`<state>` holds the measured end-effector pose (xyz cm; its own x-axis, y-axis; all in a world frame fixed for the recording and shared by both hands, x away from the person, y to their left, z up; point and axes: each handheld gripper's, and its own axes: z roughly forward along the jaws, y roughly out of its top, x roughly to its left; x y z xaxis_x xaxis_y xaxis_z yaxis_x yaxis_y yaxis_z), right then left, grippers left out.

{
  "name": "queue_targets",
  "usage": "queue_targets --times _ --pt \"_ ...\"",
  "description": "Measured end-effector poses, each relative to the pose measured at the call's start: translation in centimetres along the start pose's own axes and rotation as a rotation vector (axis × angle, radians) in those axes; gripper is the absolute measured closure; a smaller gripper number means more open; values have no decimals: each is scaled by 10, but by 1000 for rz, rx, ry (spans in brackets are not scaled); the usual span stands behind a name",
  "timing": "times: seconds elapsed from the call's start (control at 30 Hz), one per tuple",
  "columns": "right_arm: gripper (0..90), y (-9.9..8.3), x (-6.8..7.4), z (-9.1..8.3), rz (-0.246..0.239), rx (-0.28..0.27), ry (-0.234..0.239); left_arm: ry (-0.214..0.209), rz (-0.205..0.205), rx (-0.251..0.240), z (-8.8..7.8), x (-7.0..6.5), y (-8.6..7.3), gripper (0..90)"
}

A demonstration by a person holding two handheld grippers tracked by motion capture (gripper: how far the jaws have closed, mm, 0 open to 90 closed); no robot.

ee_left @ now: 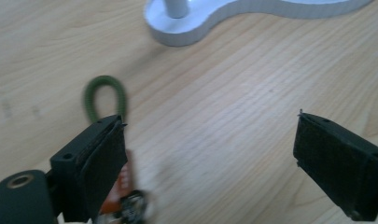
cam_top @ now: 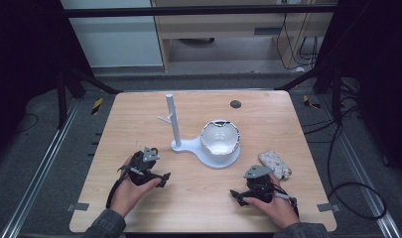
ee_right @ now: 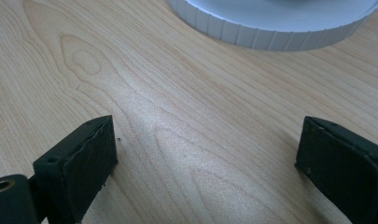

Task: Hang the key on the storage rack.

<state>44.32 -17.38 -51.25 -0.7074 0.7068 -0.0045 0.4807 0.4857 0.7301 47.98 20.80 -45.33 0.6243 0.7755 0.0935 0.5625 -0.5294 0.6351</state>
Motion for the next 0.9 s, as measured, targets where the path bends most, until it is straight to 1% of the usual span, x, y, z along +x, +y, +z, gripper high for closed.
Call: queue_targets --times 0.03,0.07,0.1,0.17,0.2,0.23,0.27,0.3,0.4,0.43,0.53,0.57,0.6,0.63,0.67,0.7,0.77,0.83,0.9 --pt "51 0 0 0 0 0 -2 13 0 8 -2 4 2 109" --pt "51 0 0 0 0 0 -2 13 0 8 -2 4 2 114" --pt "51 0 0 0 -3 -1 -2 36 6 39 -6 12 5 121" --pt "51 0 0 0 -2 -2 -1 52 7 58 -8 19 6 136" --pt "51 0 0 0 -2 -2 -1 52 7 58 -8 19 6 136" --pt "51 0 0 0 -2 -1 -1 53 3 88 -9 26 6 147" --pt "51 0 0 0 -2 -1 -1 53 3 88 -9 26 6 162" --pt "51 0 0 0 -1 -1 -1 51 -4 111 -9 31 6 174" --pt "51 0 0 0 -1 -1 -1 49 -11 124 -8 35 6 211" --pt "51 0 0 0 0 -1 -1 40 -41 137 -7 40 6 223" --pt "51 0 0 0 0 -1 -1 40 -43 150 -7 42 7 266" --pt "51 0 0 0 -1 -1 -1 44 -43 166 -7 44 8 295" --pt "51 0 0 0 -1 -1 -1 44 -43 166 -7 44 8 313" --pt "51 0 0 0 -2 -1 -2 39 -58 167 -7 45 8 313" --pt "51 0 0 0 0 -1 -1 38 -61 174 -7 47 9 330" --pt "51 0 0 0 -2 -1 -2 40 -61 178 -7 47 9 380" --pt "51 0 0 0 -1 -1 -2 38 -72 183 -6 50 10 418" --pt "51 0 0 0 0 -1 -1 36 -75 186 -5 51 10 442" --pt "51 0 0 0 0 -1 -1 31 -79 211 -1 52 11 460"
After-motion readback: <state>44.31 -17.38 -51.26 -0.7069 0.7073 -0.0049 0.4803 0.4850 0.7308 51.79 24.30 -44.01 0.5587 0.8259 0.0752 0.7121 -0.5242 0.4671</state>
